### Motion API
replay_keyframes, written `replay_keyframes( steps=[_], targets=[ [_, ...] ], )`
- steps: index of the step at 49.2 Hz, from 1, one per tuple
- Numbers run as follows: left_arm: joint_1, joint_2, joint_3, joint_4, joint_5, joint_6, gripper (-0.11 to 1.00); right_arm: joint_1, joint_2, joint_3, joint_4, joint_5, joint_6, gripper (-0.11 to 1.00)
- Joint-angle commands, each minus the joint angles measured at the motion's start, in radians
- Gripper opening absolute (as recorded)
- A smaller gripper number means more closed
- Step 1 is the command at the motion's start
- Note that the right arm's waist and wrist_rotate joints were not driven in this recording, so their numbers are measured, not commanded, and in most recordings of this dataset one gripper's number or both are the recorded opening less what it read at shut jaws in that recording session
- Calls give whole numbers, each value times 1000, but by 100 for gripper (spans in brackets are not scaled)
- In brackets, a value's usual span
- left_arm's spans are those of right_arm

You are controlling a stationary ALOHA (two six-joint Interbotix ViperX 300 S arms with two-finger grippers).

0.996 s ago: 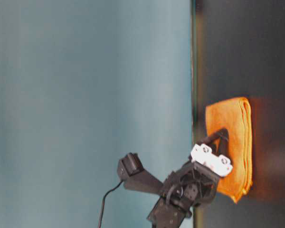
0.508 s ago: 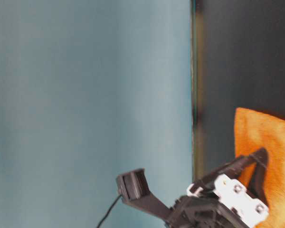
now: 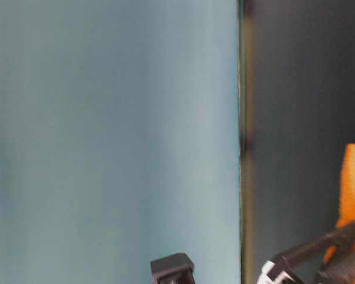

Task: Push an orange cloth with the left arm to wipe the desk.
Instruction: 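Push the cloth with the left gripper toward the near-left table corner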

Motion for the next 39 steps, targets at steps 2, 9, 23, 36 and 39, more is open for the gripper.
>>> replay_keyframes(
  steps=[2, 9, 23, 36, 39],
  targets=[
    [-98, -14, -6, 5, -2, -20, 80, 0, 3, -8, 0, -5, -2, 0],
    [-196, -11, -3, 3, -2, -32, 80, 0, 2, -8, 2, -5, -2, 0],
    [-368, -8, -49, 3, 74, -52, 80, -2, 2, -8, 2, -11, 0, 0],
    [-443, 11, -107, 5, 209, -52, 80, 0, 2, -8, 5, -14, 0, 0],
    [-443, 11, -115, 3, 210, -52, 80, 0, 2, -8, 5, -17, 0, 0]
  ],
)
